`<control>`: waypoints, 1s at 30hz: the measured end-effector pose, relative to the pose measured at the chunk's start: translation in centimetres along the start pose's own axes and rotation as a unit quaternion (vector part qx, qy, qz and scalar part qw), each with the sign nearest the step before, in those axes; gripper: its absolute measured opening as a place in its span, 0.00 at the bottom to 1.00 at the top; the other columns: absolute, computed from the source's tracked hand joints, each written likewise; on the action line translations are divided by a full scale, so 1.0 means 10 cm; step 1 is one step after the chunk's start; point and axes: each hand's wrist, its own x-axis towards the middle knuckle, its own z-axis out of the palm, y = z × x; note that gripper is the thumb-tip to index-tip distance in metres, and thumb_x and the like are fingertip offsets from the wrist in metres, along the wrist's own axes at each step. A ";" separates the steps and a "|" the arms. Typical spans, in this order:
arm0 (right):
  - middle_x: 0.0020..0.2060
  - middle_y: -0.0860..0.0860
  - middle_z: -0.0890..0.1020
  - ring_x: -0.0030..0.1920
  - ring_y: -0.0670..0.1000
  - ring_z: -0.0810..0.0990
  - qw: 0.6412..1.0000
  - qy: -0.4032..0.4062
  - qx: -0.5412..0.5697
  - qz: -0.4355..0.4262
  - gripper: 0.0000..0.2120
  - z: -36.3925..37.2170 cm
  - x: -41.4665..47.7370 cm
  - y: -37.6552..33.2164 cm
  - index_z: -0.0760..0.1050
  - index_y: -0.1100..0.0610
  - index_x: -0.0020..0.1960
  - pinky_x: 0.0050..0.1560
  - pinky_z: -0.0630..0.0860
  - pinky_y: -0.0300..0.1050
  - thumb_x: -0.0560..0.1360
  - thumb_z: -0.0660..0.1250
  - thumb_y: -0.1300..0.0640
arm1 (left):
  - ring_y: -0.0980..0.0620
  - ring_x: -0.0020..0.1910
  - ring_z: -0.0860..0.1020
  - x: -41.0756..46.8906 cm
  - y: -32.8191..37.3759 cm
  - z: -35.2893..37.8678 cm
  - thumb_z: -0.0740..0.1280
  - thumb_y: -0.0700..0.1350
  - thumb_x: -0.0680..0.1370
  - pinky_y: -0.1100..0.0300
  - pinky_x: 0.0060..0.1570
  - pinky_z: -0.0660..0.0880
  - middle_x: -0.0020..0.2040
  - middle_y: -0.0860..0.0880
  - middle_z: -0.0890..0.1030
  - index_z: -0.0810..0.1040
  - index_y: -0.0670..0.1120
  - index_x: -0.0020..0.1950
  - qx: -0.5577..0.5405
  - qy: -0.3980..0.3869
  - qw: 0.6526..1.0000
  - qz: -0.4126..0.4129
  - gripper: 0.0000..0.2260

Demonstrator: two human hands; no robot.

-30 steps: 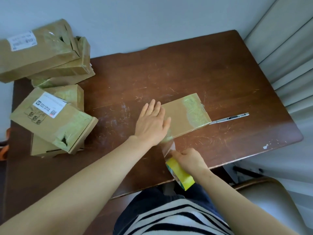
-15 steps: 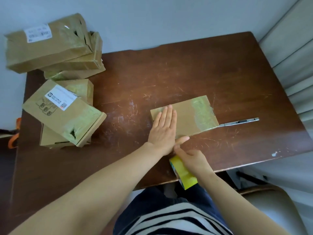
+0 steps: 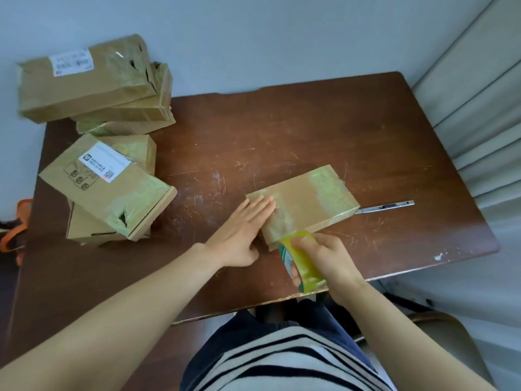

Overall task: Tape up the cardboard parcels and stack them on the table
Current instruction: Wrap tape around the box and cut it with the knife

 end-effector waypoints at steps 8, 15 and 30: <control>0.27 0.61 0.79 0.25 0.57 0.77 0.991 -0.092 0.005 -0.094 0.12 0.16 -0.17 -0.64 0.75 0.68 0.48 0.29 0.75 0.43 0.78 0.61 0.59 | 0.61 0.63 0.70 -0.14 0.19 -0.19 0.74 0.57 0.64 0.67 0.61 0.64 0.67 0.59 0.71 0.70 0.53 0.68 -0.223 0.164 0.954 -0.115 0.34; 0.25 0.58 0.78 0.22 0.55 0.76 0.989 -0.079 -0.063 -0.110 0.15 0.24 -0.08 -0.56 0.75 0.64 0.38 0.26 0.72 0.40 0.79 0.63 0.55 | 0.53 0.61 0.75 -0.15 0.05 -0.27 0.74 0.48 0.70 0.71 0.57 0.65 0.64 0.53 0.78 0.67 0.54 0.72 -0.248 0.187 0.937 -0.159 0.33; 0.24 0.60 0.77 0.22 0.56 0.75 0.993 -0.088 -0.064 -0.047 0.12 0.28 0.30 -0.44 0.77 0.65 0.40 0.28 0.75 0.44 0.76 0.65 0.58 | 0.56 0.76 0.42 -0.10 -0.16 -0.54 0.65 0.38 0.75 0.57 0.68 0.65 0.76 0.57 0.42 0.48 0.48 0.78 0.019 0.047 0.998 0.046 0.37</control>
